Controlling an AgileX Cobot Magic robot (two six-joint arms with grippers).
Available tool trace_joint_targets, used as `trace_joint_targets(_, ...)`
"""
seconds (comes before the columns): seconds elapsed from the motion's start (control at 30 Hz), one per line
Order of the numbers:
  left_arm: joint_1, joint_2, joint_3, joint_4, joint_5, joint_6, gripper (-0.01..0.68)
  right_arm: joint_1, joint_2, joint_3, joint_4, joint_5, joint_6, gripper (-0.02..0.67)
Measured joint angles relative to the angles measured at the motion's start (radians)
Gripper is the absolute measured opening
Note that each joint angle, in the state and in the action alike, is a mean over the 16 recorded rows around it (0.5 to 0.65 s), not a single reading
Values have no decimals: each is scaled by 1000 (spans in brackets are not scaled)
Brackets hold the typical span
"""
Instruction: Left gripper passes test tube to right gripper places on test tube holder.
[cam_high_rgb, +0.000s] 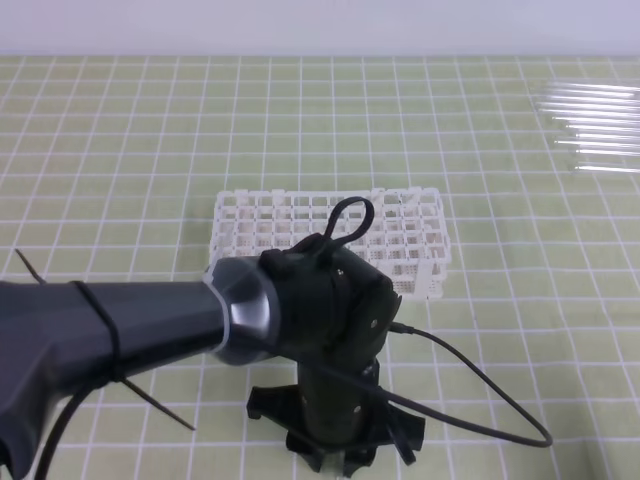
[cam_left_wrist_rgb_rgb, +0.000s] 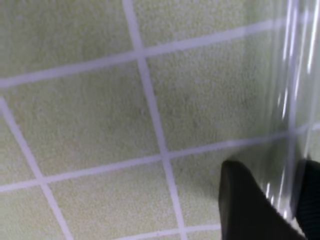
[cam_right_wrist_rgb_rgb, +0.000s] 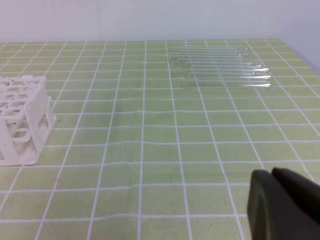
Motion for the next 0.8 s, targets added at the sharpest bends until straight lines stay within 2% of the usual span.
trace_joint_targets(0.33, 0, -27, 2, 16, 4, -1, 156, 0, 0, 0, 0, 0, 0, -18)
trace_joint_targets(0.8, 0, -84, 2, 61, 4, 19, 150, 0, 0, 0, 0, 0, 0, -18)
